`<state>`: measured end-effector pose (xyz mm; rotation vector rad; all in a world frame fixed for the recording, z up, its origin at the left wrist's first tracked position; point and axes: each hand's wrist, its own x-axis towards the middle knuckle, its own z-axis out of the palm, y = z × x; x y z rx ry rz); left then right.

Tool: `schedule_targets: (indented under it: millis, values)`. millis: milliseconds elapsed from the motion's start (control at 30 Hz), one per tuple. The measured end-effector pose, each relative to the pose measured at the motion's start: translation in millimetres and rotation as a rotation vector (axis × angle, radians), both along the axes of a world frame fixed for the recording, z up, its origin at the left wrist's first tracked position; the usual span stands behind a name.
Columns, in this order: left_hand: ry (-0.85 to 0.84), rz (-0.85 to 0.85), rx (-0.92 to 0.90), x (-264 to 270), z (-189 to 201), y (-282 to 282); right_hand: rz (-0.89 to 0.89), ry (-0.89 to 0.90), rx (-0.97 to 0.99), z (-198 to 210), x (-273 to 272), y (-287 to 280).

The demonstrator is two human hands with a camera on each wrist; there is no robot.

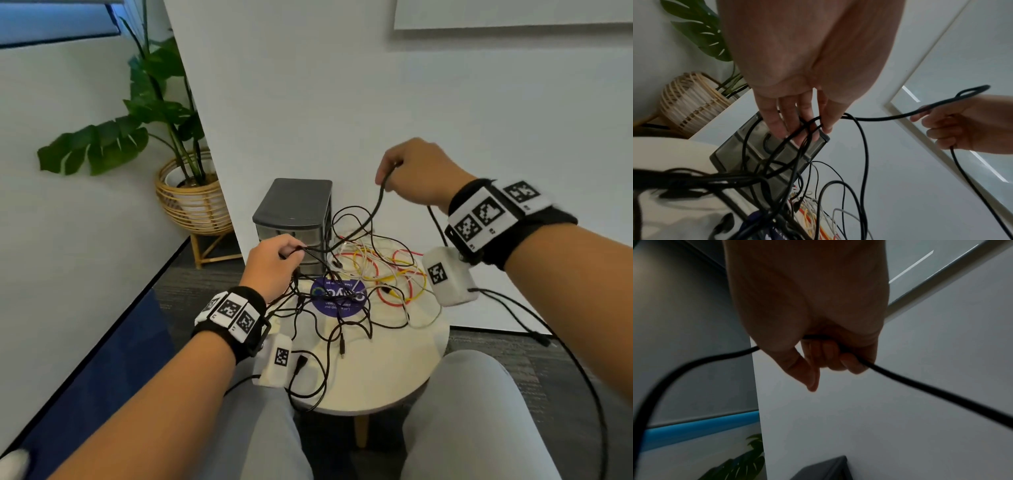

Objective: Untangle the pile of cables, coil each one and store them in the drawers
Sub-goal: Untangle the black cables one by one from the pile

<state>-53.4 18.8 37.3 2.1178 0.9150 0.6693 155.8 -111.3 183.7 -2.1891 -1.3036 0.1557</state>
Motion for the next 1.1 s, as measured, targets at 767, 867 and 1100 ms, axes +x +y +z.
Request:
schedule_targets:
  millis: [767, 867, 1100]
  values:
    - [0.021, -0.146, 0.083, -6, 40, -13, 0.230, 0.339, -0.363, -106, 28, -35]
    - [-0.032, -0.094, 0.010, -5, 41, -12, 0.163, 0.248, -0.538, -112, 49, -49]
    - [0.056, -0.080, 0.012, 6, 41, -9, -0.011, -0.031, -0.122, -82, 37, -46]
